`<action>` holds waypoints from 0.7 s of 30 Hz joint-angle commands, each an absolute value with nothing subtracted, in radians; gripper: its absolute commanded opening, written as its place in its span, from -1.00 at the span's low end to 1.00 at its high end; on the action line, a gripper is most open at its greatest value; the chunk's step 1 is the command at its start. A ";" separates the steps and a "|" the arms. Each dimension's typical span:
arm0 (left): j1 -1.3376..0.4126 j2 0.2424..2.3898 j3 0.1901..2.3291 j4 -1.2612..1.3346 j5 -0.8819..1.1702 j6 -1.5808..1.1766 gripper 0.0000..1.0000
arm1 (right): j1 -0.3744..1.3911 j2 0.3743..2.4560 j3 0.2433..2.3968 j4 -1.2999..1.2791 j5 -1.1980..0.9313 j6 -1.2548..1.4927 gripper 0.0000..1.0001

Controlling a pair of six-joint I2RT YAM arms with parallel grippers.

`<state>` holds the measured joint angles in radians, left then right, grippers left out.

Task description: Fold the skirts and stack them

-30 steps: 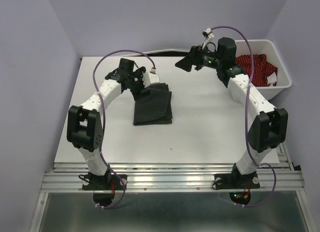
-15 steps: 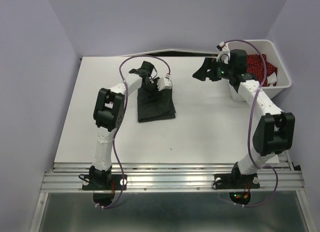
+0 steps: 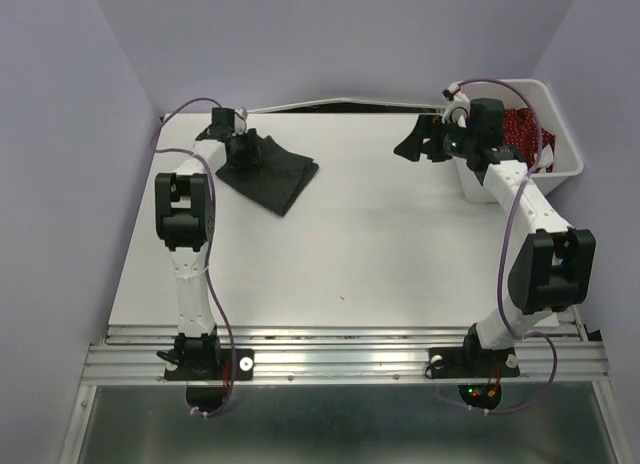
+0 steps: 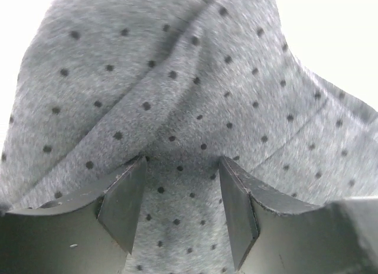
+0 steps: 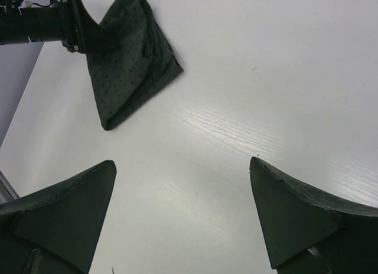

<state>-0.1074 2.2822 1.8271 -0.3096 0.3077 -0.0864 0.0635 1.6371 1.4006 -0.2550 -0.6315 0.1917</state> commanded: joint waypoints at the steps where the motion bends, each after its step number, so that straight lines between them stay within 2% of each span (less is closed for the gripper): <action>1: -0.032 2.244 1.806 -0.249 0.098 -0.345 0.28 | 0.057 1.574 1.419 -0.256 -0.627 0.166 1.00; 8: -0.009 2.247 1.934 -0.244 -0.037 -0.287 0.37 | 0.057 1.571 1.425 -0.268 -0.637 0.170 1.00; 15: -0.012 1.990 1.792 -0.058 0.018 -0.200 0.62 | 0.057 1.539 1.443 -0.281 -0.644 0.179 1.00; 19: -0.018 1.814 1.715 -0.129 -0.040 -0.173 0.55 | 0.057 1.513 1.437 -0.290 -0.637 0.183 1.00; 21: -0.023 1.752 1.601 -0.144 -0.052 -0.163 0.55 | 0.057 1.505 1.436 -0.290 -0.635 0.187 1.00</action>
<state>-0.0181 1.9514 1.7229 -0.1558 0.0051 -0.2119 0.0635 1.5692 1.4006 -0.2928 -0.6323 0.1806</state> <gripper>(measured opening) 0.777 0.998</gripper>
